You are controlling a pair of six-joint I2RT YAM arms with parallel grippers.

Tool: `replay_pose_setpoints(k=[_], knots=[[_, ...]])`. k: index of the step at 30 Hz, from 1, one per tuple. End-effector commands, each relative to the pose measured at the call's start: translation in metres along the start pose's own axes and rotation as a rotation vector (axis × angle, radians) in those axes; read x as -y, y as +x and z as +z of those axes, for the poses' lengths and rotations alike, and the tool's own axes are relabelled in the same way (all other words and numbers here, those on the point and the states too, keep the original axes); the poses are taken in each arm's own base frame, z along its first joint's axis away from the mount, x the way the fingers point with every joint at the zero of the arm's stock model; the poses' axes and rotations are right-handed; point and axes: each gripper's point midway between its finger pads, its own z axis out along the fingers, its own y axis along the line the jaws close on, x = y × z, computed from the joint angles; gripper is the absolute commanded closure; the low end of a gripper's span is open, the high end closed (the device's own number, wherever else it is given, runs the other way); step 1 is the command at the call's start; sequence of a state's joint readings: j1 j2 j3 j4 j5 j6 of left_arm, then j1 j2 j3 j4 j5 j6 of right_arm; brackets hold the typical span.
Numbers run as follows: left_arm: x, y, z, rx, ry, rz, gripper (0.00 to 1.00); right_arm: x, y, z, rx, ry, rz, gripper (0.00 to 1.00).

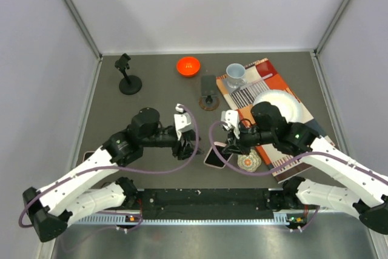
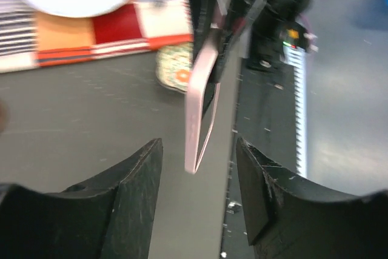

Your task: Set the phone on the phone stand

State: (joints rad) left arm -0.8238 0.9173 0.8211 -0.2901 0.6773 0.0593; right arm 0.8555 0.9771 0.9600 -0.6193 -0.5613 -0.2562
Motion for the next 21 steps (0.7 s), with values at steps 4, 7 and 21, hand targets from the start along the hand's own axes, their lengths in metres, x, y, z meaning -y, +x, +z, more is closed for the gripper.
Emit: replay_pose_setpoints(k=[4,7,21], knots=[[-0.107,-0.048,-0.127,0.281,-0.986,-0.086,0.30,0.072,-0.022,-0.063,0.045,0.533,-0.297,1.00],[-0.114,-0.042,-0.155,0.331,-1.123,-0.103,0.28,0.096,-0.037,-0.083,0.035,0.687,-0.391,1.00],[-0.109,0.013,-0.135,0.329,-1.048,-0.261,0.20,0.175,-0.127,-0.045,-0.068,0.333,-0.792,1.00]])
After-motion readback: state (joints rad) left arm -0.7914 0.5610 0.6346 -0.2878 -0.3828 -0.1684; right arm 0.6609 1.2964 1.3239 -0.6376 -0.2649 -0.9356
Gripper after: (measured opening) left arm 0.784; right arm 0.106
